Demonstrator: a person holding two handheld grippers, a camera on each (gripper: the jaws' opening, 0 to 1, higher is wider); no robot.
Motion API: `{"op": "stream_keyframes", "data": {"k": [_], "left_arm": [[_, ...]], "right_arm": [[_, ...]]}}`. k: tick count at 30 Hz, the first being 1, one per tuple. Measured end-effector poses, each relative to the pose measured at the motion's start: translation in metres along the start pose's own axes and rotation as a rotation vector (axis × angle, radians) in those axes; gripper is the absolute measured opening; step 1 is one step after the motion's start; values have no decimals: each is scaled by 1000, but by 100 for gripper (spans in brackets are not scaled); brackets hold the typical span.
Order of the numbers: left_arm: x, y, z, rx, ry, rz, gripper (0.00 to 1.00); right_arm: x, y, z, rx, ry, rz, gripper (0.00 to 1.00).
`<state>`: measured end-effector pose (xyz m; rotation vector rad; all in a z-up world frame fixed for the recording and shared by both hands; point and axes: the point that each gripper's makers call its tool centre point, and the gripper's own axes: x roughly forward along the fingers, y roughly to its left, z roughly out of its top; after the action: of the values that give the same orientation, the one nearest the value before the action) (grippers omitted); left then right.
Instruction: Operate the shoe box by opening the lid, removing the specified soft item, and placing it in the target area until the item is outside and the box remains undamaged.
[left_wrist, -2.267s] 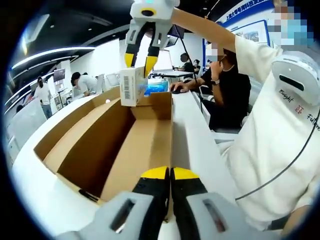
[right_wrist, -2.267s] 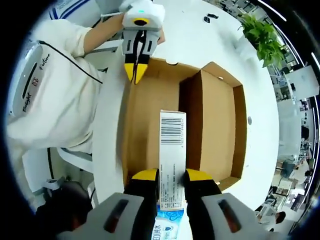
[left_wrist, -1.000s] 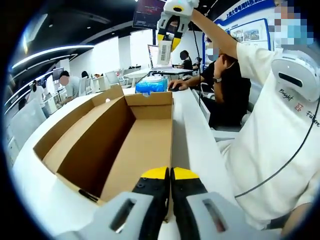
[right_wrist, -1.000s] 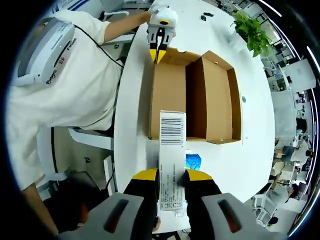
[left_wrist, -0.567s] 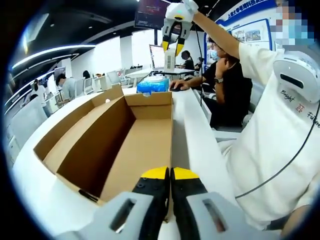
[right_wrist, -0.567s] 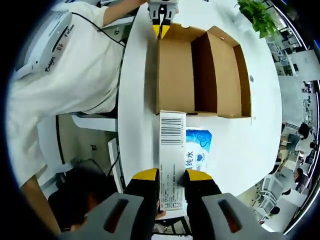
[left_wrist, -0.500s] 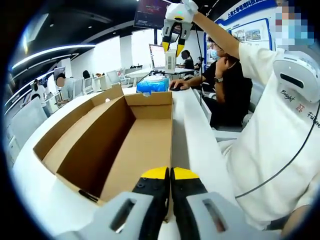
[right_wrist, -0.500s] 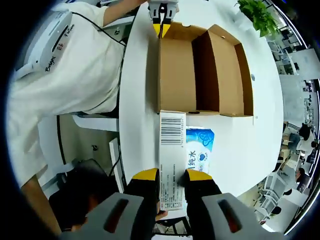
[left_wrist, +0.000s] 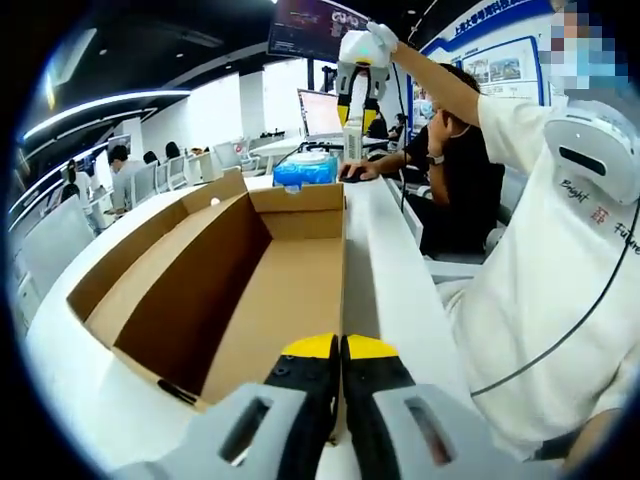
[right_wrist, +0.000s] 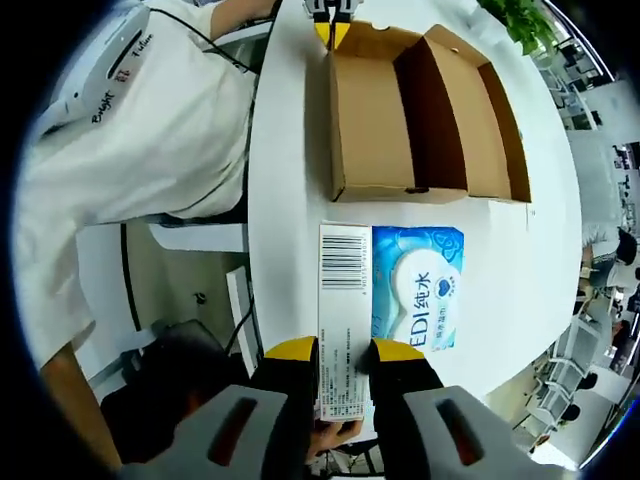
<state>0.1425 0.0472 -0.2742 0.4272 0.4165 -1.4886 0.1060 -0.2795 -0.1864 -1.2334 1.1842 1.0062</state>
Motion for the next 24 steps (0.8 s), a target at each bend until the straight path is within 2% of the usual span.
{"op": "stream_keyframes", "data": {"k": [5, 12, 24], "left_arm": [[0, 0, 0, 8, -3, 1, 1], [1, 0, 0, 7, -1, 0, 1], [1, 0, 0, 12, -3, 1, 1]], "right_arm": [[24, 5, -5, 14, -9, 20, 18], [46, 4, -9, 33, -61, -13, 18], [82, 11, 5, 3, -92, -12, 18]]}}
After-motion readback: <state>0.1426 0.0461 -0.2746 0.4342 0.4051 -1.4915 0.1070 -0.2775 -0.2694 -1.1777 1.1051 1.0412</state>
